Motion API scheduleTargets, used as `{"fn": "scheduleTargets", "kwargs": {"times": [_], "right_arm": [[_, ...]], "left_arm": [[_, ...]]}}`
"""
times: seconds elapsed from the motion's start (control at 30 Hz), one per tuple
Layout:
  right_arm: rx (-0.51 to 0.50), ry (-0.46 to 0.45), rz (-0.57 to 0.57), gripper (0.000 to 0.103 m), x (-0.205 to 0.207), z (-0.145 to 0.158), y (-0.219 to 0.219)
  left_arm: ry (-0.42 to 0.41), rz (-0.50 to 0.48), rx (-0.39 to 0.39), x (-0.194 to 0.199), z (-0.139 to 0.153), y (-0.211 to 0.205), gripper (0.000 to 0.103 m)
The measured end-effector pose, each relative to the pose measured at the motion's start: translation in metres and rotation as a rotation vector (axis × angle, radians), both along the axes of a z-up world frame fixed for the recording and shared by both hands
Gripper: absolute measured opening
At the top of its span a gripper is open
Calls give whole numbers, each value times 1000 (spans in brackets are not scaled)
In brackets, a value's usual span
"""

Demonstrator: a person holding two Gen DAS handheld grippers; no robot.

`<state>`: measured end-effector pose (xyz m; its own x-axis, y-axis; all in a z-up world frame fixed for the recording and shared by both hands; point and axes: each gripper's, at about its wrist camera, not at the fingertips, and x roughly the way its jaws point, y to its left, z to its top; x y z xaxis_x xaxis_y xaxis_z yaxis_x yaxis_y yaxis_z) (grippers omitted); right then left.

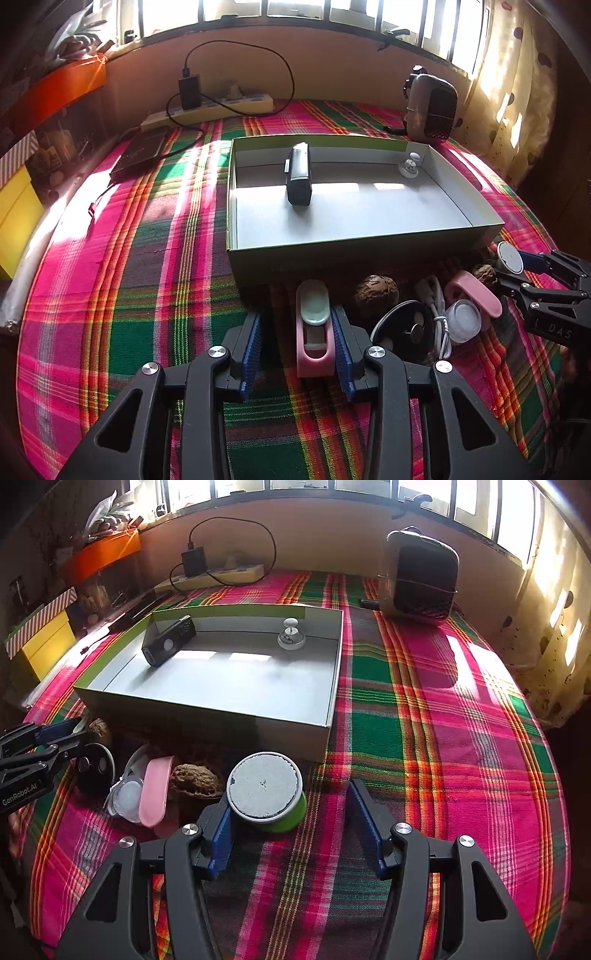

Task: Organize objects
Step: 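Grasp the pink holder with the left gripper while the right gripper grasps the green cup, then lift the pink holder and green cup and carry both over the box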

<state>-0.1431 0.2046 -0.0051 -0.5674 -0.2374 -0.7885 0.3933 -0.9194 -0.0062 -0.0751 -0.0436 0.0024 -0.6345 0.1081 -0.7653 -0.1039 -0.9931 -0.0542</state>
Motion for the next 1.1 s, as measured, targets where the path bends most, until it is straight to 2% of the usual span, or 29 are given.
{"fn": "scheduleTargets", "kwargs": {"times": [0.2,0.37,0.43,0.5,0.67,1.1], "right_arm": [[0,0,0,58,0,0,0],[0,1,-2,56,0,0,0],[-1,2,-7,53,0,0,2],[-1,6,-13,44,0,1,3],[4,12,-4,35,1,1,1],[-2,11,-4,35,2,2,1]], "left_arm": [[1,0,0,0,0,0,33],[1,9,-5,0,0,-1,27],[2,12,-10,0,0,-1,26],[2,19,-11,0,0,-2,23],[2,32,-8,1,-1,-6,16],[3,32,-5,1,-1,-7,16]]}}
